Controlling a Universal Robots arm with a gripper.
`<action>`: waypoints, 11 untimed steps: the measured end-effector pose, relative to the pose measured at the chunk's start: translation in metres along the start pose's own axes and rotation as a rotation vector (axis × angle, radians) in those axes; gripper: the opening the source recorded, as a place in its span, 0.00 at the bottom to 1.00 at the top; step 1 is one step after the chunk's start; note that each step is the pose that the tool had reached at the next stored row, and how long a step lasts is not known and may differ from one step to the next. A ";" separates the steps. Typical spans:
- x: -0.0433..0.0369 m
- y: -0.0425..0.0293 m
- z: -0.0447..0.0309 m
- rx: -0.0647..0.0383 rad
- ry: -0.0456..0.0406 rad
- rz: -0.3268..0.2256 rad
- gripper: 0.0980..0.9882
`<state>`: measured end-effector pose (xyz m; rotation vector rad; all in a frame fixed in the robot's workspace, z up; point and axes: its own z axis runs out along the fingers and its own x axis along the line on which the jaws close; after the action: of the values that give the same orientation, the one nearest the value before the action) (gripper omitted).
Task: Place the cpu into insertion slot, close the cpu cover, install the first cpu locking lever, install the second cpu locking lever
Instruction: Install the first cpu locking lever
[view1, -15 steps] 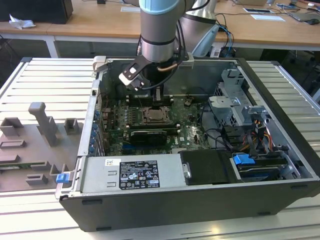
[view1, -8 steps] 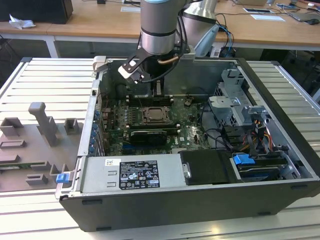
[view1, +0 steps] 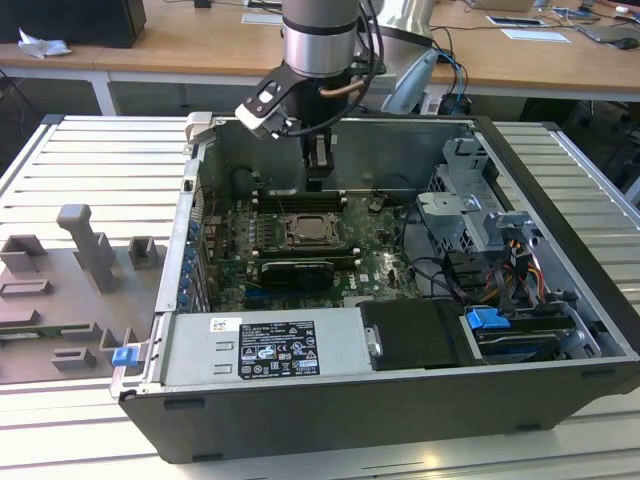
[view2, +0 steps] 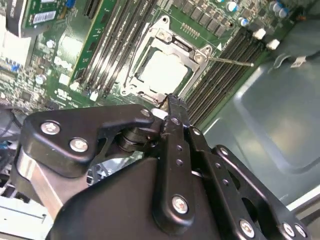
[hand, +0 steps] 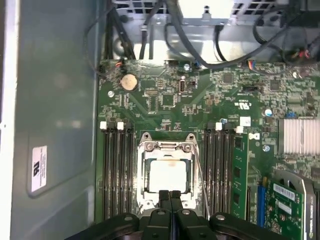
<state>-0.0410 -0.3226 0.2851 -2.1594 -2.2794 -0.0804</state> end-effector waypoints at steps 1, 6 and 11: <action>0.0000 0.0001 0.0000 0.001 0.0010 -0.025 0.01; 0.0000 0.0001 0.0001 0.003 0.0034 -0.090 0.01; 0.0000 0.0000 0.0001 0.007 0.0071 -0.192 0.01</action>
<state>-0.0410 -0.3226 0.2850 -1.9280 -2.4720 -0.0800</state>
